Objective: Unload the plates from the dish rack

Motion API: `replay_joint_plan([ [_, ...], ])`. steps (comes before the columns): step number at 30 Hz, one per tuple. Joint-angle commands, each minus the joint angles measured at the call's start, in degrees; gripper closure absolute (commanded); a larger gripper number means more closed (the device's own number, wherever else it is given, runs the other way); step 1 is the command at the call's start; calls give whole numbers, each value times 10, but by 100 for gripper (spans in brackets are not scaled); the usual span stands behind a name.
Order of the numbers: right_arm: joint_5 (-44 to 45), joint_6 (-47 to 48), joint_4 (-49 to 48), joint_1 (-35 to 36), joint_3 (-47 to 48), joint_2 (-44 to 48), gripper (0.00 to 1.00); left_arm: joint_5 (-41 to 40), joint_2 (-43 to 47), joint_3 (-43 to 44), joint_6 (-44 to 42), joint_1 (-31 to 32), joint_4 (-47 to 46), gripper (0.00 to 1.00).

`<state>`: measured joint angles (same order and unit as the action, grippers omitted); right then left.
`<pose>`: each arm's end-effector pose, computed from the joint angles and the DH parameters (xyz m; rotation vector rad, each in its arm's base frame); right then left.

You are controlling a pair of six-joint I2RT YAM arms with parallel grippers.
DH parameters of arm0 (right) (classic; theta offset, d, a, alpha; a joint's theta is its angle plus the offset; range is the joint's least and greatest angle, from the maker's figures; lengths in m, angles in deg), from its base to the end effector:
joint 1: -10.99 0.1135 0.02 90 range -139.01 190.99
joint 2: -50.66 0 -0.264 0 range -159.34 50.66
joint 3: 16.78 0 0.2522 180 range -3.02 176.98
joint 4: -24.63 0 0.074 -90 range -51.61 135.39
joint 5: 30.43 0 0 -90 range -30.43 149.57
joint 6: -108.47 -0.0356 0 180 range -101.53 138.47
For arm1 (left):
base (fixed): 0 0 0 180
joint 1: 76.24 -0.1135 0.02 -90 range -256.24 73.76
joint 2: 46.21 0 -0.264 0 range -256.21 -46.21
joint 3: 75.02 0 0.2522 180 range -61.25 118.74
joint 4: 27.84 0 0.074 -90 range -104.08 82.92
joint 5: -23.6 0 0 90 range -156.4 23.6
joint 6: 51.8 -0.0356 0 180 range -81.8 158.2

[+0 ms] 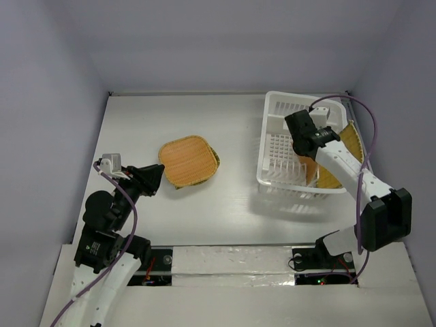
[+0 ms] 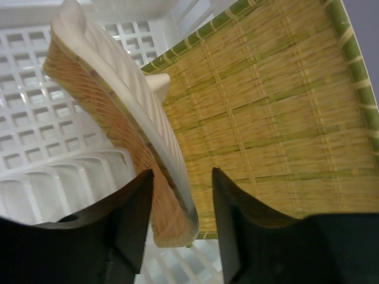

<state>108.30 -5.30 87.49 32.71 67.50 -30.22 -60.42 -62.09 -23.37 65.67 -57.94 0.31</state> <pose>0.2695 0.0786 0.3052 0.3183 2.2438 -0.7020 0.0740 -0.0284 0.3477 -0.0302 1.4794 -0.7274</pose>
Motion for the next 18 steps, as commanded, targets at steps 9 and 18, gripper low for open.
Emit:
replay_joint_plan([
  [9, 59, 65, -9, -8, 49, -25, 85, 5, 9, 0, -5, 9, -25, 77],
  [18, 77, 87, 19, -8, 73, 22, 100, 6, 10, -2, -3, 9, -27, 76],
])
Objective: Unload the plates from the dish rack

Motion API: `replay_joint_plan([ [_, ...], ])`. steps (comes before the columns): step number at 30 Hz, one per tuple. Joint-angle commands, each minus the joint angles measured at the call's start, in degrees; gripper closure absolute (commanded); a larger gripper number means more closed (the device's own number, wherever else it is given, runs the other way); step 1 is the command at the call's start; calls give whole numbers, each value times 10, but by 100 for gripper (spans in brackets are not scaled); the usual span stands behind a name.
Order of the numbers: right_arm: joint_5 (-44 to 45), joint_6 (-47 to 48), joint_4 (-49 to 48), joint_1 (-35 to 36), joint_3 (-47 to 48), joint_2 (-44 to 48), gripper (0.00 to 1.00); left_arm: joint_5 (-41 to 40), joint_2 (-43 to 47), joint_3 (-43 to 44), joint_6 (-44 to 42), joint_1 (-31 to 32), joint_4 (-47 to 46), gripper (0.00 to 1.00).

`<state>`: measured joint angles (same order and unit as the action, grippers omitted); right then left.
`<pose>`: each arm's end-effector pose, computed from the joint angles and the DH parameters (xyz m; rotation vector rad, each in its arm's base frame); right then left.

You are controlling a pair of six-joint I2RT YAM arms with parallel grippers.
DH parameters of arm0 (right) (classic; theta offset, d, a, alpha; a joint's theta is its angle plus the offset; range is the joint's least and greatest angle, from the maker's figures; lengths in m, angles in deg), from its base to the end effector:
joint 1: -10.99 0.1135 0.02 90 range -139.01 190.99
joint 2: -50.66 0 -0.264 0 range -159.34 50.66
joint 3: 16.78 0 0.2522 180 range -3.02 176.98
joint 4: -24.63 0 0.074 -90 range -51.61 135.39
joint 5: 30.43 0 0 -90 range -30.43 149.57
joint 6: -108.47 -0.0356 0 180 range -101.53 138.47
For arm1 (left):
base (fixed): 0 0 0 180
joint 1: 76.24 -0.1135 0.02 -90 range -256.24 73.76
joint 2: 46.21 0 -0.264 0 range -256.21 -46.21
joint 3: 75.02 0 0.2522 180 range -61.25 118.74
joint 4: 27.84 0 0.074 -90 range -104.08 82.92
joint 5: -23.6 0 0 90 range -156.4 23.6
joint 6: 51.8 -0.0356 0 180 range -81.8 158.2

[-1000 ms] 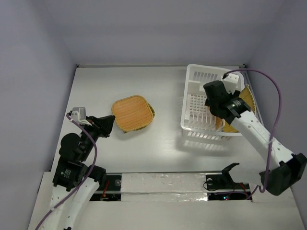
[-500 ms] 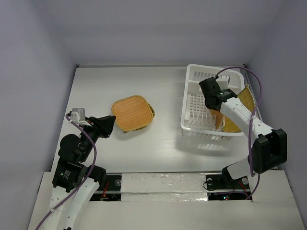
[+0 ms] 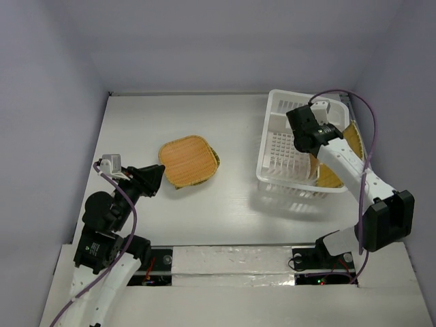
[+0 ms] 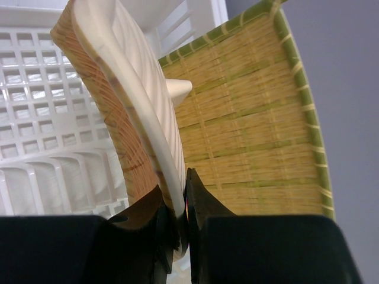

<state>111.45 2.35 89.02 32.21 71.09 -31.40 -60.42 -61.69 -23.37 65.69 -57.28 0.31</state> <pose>0.2753 0.0769 0.3186 0.2052 2.2371 -0.8253 0.0721 -0.0287 0.3481 -0.0212 1.4735 -0.7382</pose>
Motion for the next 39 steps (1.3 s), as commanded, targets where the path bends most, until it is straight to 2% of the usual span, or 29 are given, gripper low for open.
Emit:
replay_joint_plan([
  [1, 52, 7, 10, -3, 43, 42, 100, 6, 6, -2, -3, 2, -27, 76],
  [7, 88, -38, 51, 16, 98, 81, 100, 4, 7, -2, -3, 2, -27, 76],
  [9, 78, -47, 48, 43, 130, 113, 100, 4, 6, -2, -2, 2, -26, 75],
  [12, -13, -44, -19, 87, 129, 164, 100, 3, 5, -2, -2, 2, -25, 75],
  [13, -42, -46, -73, 99, 121, 175, 100, 0, 5, -1, -2, 2, -25, 75],
  [15, -138, -67, -132, 130, 84, 194, 100, -2, 5, -1, -2, 2, -24, 75],
  [16, -172, -77, -188, 138, 71, 194, 100, -4, 5, -2, -1, 2, -25, 75],
  [18, -255, -107, -238, 149, 48, 186, 100, -6, 4, -2, 0, 2, -24, 75],
  [23, -438, -232, -458, 175, -40, 123, 100, -14, 3, -2, 1, 2, -23, 74],
  [27, -509, -318, -587, 204, -55, 46, 100, -19, 1, -2, 3, 2, -22, 74],
  [34, -575, -417, -711, 222, -56, -80, 100, -24, -2, -2, 4, 2, -20, 74],
  [39, -596, -451, -742, 227, -46, -154, 100, -23, -2, -2, 4, 2, -20, 73],
])
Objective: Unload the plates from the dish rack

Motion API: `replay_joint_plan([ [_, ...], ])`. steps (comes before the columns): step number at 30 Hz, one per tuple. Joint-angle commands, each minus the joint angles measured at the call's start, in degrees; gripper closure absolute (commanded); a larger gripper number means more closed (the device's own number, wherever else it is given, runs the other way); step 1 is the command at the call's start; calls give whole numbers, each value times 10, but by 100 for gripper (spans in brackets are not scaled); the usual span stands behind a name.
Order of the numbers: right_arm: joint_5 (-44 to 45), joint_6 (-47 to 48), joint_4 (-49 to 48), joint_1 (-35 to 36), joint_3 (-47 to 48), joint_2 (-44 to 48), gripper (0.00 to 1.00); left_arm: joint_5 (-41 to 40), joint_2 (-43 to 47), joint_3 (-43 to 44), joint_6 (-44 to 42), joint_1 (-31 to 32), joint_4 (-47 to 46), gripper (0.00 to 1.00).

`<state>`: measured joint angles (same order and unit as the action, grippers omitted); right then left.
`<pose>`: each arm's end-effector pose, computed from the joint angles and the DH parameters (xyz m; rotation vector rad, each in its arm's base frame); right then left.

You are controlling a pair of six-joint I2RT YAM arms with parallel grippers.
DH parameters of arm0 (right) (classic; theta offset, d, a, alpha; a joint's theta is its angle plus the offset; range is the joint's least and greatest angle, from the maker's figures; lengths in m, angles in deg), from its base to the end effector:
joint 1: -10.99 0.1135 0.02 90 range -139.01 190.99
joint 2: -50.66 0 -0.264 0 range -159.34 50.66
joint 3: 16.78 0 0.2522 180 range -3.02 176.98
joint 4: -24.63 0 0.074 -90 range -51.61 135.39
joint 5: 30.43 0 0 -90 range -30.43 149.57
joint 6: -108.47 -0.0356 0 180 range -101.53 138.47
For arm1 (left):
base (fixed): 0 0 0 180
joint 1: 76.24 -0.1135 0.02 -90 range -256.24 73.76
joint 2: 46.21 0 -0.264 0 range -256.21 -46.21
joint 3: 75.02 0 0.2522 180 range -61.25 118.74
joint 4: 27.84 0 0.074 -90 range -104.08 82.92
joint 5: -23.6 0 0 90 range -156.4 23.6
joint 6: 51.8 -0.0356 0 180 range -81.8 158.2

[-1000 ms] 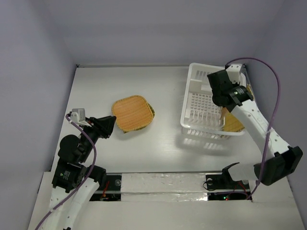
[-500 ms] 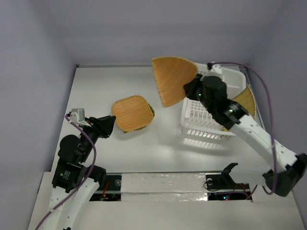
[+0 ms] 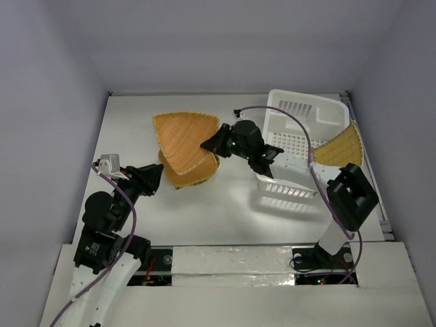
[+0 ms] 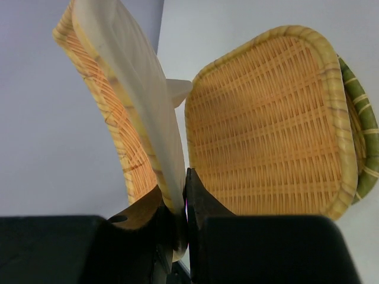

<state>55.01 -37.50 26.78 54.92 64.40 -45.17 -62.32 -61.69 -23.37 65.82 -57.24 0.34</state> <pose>0.2830 0.2765 0.2807 0.1561 2.0640 1.2293 0.0726 -0.0277 0.3480 -0.0504 1.4705 -0.7172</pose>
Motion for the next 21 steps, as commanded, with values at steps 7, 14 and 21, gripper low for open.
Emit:
replay_joint_plan([
  [7, -48, -78, -130, 0, 27, -82, 100, -3, -2, -2, 2, 2, -20, 73],
  [14, -59, -83, -129, 6, 25, -120, 92, -2, -3, -2, 2, 2, -21, 73],
  [21, -63, -69, -102, 6, 14, -132, 70, 0, -2, -3, 2, -4, -22, 73],
])
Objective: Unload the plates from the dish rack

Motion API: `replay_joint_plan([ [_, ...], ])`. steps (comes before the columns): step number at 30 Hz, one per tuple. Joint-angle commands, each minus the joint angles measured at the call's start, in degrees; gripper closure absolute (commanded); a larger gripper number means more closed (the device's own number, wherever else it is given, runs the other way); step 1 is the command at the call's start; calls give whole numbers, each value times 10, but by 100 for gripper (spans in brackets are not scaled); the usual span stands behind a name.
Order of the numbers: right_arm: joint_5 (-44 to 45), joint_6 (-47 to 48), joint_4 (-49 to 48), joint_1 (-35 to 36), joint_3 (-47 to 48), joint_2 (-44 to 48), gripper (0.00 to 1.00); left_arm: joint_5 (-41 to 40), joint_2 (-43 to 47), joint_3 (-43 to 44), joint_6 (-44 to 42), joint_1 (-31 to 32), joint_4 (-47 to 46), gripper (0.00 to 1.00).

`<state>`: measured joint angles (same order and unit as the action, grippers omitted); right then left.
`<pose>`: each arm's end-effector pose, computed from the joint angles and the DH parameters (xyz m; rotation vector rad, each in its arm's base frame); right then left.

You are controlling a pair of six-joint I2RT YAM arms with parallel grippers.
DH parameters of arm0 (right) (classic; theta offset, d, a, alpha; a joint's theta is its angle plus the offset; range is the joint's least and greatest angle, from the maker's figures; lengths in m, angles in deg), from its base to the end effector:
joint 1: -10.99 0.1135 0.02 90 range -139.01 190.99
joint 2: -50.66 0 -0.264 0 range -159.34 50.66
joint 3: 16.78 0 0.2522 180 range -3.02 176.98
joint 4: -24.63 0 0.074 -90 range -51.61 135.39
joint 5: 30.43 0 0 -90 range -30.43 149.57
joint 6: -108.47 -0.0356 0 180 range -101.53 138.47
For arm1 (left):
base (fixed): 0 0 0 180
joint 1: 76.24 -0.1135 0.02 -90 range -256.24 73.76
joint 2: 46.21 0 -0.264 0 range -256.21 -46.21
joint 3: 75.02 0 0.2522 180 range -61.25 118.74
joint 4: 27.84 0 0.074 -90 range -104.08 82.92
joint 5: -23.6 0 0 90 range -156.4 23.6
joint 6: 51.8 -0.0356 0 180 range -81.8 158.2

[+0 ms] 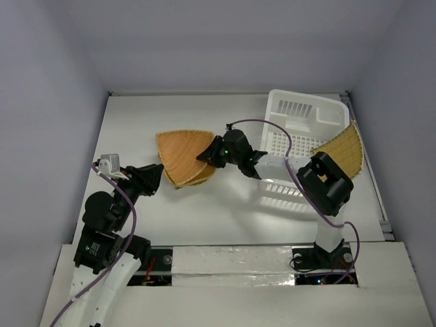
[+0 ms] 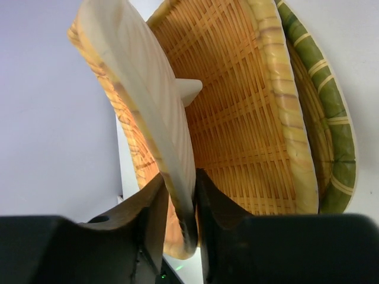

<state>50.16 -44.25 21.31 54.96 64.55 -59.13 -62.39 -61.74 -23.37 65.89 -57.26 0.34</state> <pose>0.3054 0.3027 0.1954 0.2532 2.2634 1.2711 0.0728 -0.0277 0.3480 -0.0527 1.4713 -0.7169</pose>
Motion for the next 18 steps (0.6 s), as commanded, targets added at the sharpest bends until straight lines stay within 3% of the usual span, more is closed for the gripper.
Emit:
replay_joint_plan([
  [1, -18, 4, -41, 5, 11, 6, 68, 0, -1, -3, 1, -3, -22, 73],
  [5, -20, 22, -15, 5, 12, 4, 58, 1, 1, -3, 1, -3, -22, 73],
  [14, 60, 125, 155, 10, 42, 45, 5, 6, 4, -3, 1, -3, -24, 73],
  [18, 117, 174, 241, 16, 75, 47, 0, 7, 6, -4, 1, -3, -25, 73],
])
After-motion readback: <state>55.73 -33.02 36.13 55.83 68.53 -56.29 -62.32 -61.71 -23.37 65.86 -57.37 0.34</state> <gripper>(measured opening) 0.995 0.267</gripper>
